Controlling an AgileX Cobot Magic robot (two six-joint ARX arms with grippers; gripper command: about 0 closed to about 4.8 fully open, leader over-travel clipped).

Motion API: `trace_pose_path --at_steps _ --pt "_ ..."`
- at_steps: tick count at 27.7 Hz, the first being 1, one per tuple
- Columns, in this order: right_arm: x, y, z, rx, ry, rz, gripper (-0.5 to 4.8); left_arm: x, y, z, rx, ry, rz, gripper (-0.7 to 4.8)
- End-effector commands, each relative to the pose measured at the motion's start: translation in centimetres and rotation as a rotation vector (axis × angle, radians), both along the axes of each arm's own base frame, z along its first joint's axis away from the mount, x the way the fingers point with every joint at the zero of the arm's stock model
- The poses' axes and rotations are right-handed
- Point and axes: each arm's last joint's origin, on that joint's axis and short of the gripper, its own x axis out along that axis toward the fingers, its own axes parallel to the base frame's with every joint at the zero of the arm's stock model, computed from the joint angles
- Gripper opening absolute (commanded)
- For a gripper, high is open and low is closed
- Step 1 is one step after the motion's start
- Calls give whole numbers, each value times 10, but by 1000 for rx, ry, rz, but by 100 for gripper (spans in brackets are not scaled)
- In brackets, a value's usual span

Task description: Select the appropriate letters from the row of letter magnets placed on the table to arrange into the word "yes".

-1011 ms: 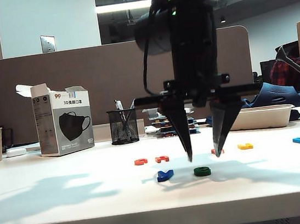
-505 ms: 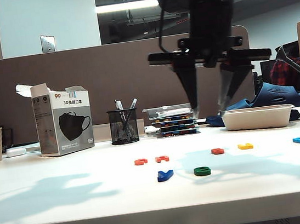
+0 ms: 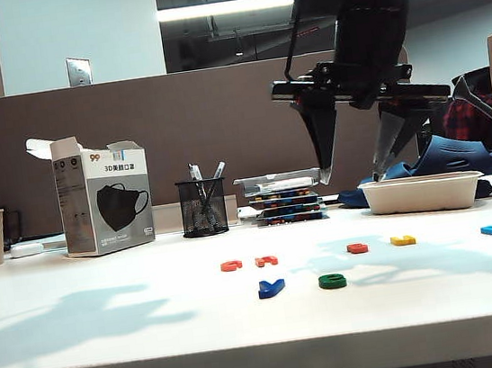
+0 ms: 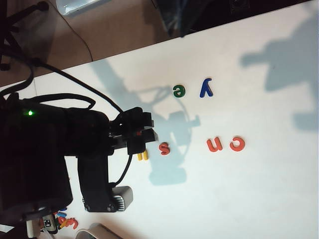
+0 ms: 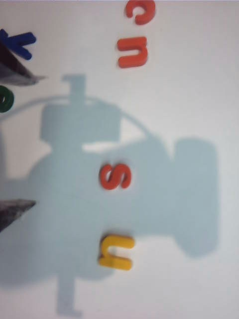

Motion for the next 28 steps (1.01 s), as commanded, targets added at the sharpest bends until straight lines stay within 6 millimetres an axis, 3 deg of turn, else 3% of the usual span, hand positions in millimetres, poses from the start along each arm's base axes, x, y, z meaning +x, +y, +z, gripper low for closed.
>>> trace_pose_path --at_steps 1,14,28 --pt "5 -3 4 13 -42 45 288 -1 0 2 -5 -9 -4 -5" --pt "26 -3 -29 1 -14 67 286 -1 0 2 -5 -9 -4 -5" --pt "40 -6 -43 42 -25 77 284 -1 0 2 -5 -9 -4 -5"
